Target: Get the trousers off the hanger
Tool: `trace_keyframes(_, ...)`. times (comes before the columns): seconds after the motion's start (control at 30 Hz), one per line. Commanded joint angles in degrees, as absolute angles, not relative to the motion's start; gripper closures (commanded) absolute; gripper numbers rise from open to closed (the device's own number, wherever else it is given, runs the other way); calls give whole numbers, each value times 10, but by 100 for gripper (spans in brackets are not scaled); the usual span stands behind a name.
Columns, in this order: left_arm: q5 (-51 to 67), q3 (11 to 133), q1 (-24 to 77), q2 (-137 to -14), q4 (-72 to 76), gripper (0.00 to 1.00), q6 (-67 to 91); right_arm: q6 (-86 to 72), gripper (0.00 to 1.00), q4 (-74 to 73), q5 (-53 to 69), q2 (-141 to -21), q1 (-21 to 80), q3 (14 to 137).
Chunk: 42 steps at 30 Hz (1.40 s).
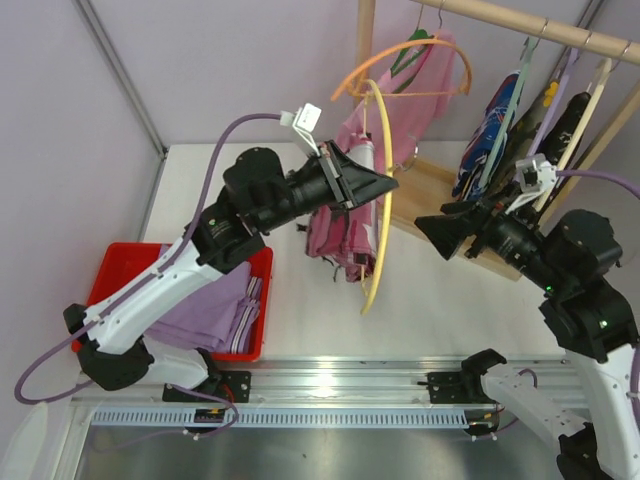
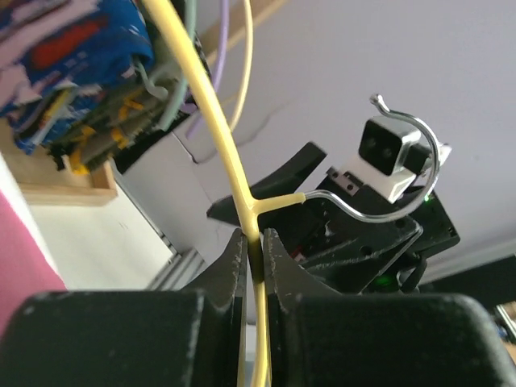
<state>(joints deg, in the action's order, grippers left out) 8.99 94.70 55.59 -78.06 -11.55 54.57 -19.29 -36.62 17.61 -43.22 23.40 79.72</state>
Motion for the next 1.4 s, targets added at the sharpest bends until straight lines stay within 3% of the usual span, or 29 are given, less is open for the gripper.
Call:
trace_keyframes(0.0, 31, 961, 547, -729, -54, 100, 541, -261, 16, -259, 281, -444, 236, 778)
trace_keyframes(0.33, -113, 822, 545, -650, 3, 100, 639, -277, 19, -192, 293, -490, 309, 768)
trace_keyframes(0.63, -39, 852, 547, -665, 23, 100, 605, -187, 20, -227, 98, -541, 455, 789)
trace_keyframes(1.37, -124, 712, 546, -478, -26, 100, 621, -174, 17, -237, 12, -536, 459, 805)
